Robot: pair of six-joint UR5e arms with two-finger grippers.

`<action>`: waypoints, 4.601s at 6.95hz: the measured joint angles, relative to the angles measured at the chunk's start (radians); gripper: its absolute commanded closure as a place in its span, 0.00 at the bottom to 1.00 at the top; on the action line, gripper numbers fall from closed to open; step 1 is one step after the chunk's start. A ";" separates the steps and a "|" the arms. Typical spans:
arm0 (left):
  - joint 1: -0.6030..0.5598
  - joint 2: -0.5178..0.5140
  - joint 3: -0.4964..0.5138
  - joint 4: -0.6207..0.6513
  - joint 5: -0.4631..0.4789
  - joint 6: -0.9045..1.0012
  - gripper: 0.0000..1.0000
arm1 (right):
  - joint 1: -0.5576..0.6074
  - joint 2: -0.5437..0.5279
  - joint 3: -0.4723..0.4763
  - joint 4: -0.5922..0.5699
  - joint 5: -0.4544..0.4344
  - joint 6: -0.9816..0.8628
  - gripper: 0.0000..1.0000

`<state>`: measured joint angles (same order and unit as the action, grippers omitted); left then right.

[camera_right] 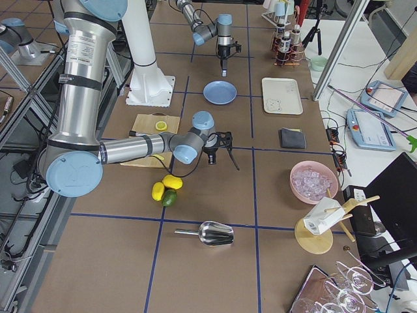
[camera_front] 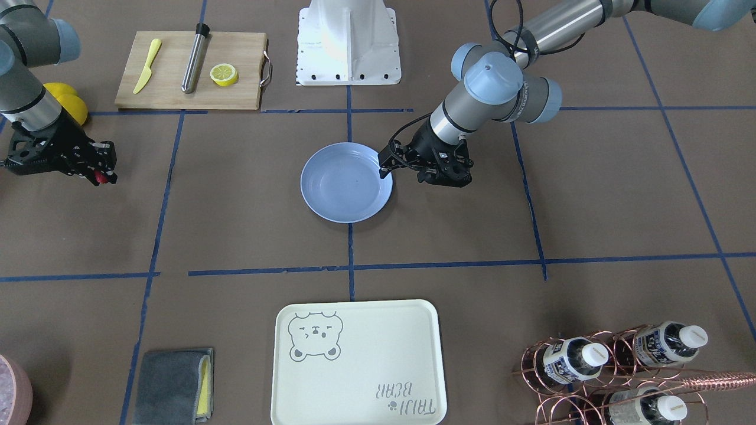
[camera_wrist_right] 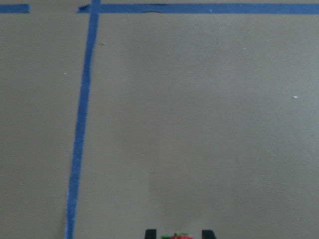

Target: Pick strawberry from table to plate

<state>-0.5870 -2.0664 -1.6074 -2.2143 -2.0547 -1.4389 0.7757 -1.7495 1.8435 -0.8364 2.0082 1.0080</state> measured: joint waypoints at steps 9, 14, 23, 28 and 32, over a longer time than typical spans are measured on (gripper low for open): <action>-0.349 0.333 -0.148 0.003 -0.008 0.565 0.01 | -0.306 0.803 -0.150 -0.481 -0.197 0.535 1.00; -0.482 0.426 -0.201 -0.001 -0.008 0.652 0.01 | -0.382 0.938 -0.273 -0.636 -0.279 0.550 1.00; -0.484 0.450 -0.218 -0.005 -0.008 0.649 0.00 | -0.360 0.982 -0.385 -0.649 -0.283 0.517 1.00; -0.484 0.450 -0.221 -0.005 -0.008 0.644 0.00 | -0.361 0.983 -0.393 -0.649 -0.280 0.515 0.23; -0.482 0.450 -0.221 -0.005 -0.008 0.642 0.00 | -0.361 0.989 -0.391 -0.650 -0.279 0.514 0.00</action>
<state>-1.0694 -1.6168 -1.8285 -2.2197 -2.0632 -0.7970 0.4147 -0.7606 1.4521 -1.4862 1.7290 1.5222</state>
